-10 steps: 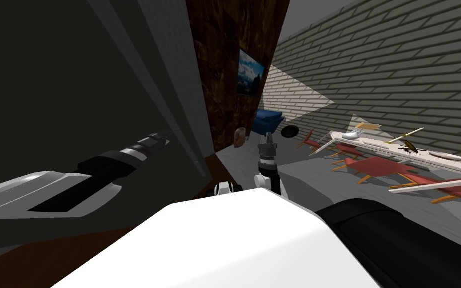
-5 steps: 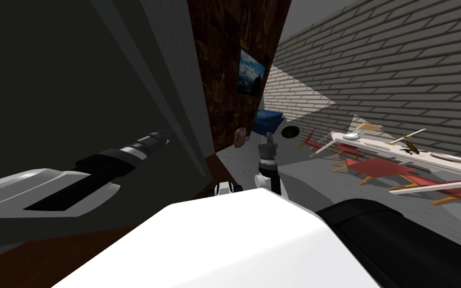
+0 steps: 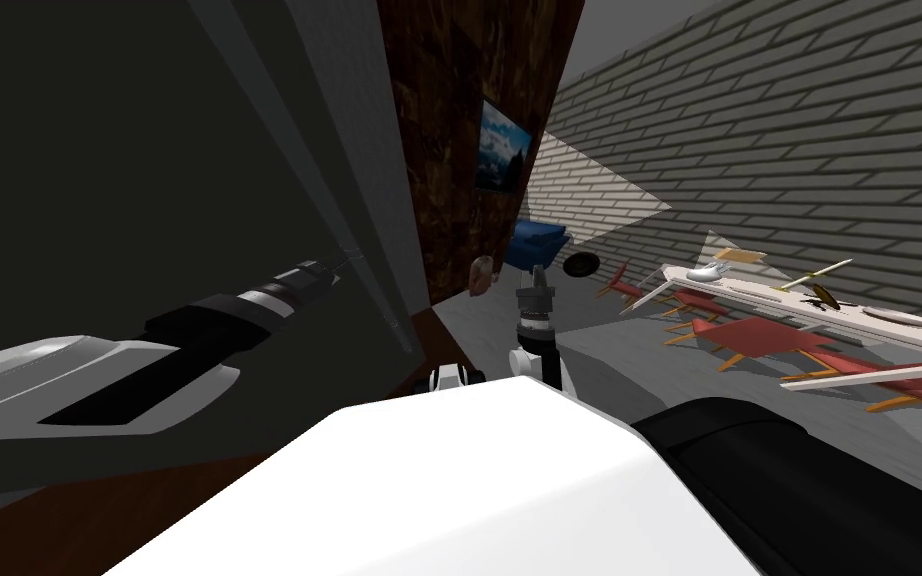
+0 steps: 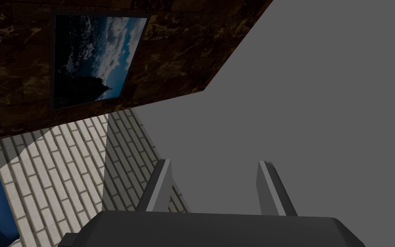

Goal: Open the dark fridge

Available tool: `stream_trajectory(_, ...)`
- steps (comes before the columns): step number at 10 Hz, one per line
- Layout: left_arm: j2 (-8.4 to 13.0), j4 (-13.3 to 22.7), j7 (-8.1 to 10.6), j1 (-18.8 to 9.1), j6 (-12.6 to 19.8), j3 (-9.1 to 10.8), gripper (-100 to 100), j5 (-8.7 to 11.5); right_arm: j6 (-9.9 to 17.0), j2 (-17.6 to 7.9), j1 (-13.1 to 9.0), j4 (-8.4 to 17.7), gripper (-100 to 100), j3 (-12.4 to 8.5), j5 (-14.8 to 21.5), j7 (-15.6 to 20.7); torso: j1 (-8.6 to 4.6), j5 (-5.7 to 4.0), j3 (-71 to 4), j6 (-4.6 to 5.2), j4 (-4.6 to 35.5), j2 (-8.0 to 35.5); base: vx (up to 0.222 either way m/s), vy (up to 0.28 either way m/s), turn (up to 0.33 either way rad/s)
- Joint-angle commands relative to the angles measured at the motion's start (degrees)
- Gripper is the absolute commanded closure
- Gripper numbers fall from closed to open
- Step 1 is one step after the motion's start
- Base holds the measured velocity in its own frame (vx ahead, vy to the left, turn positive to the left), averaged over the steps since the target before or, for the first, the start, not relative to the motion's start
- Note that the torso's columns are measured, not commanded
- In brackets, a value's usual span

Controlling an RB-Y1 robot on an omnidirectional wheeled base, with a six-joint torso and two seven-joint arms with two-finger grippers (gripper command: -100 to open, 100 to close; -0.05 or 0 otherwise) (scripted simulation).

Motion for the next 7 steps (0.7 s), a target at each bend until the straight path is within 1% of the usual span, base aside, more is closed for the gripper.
stream_trajectory(1,2.00,-4.12,0.42,-0.89,2.47,1.64,-100,-0.24,0.00,0.00,0.00,0.00,0,0.00,0.00,0.00,-0.16,0.04,0.06,0.11,-0.12,0.05,0.018,0.020,-0.033)
stream_trajectory(2,2.17,-5.09,0.47,-0.87,2.66,1.72,-100,-0.25,0.00,0.00,0.00,0.00,0,0.00,0.00,0.00,-0.27,0.14,0.22,0.01,-0.24,0.18,0.022,0.008,-0.034)
stream_trajectory(3,2.20,-4.41,0.48,-0.57,2.53,2.06,-100,0.12,0.00,0.00,0.00,0.00,0,0.00,0.00,0.00,-0.21,0.23,0.39,-0.10,-0.25,0.37,0.011,0.001,0.000)
stream_trajectory(4,2.41,-2.10,0.24,-1.10,1.81,2.22,-100,0.69,0.00,0.00,0.00,0.00,0,0.00,0.00,0.00,-0.10,0.30,0.51,-0.13,-0.24,0.52,-0.047,-0.008,-0.144)
stream_trajectory(5,2.56,-0.53,-0.03,-1.66,1.07,2.25,-100,1.20,0.00,0.00,-0.02,0.00,0,0.01,0.00,0.00,-0.04,0.31,0.42,-0.02,-0.27,0.46,-0.109,-0.024,-0.288)
stream_trajectory(6,2.56,0.37,-0.03,-1.66,1.07,2.25,-100,1.20,0.00,0.00,-0.02,0.01,0,0.01,0.00,0.00,-0.06,0.31,0.43,-0.07,-0.27,0.47,-0.089,-0.030,-0.103)
stream_trajectory(7,2.72,2.68,-0.30,-2.23,0.33,2.27,-100,1.72,0.00,0.00,-0.01,0.00,0,0.00,0.00,0.00,-0.03,0.33,0.47,-0.20,-0.25,0.44,-0.074,-0.033,-0.141)
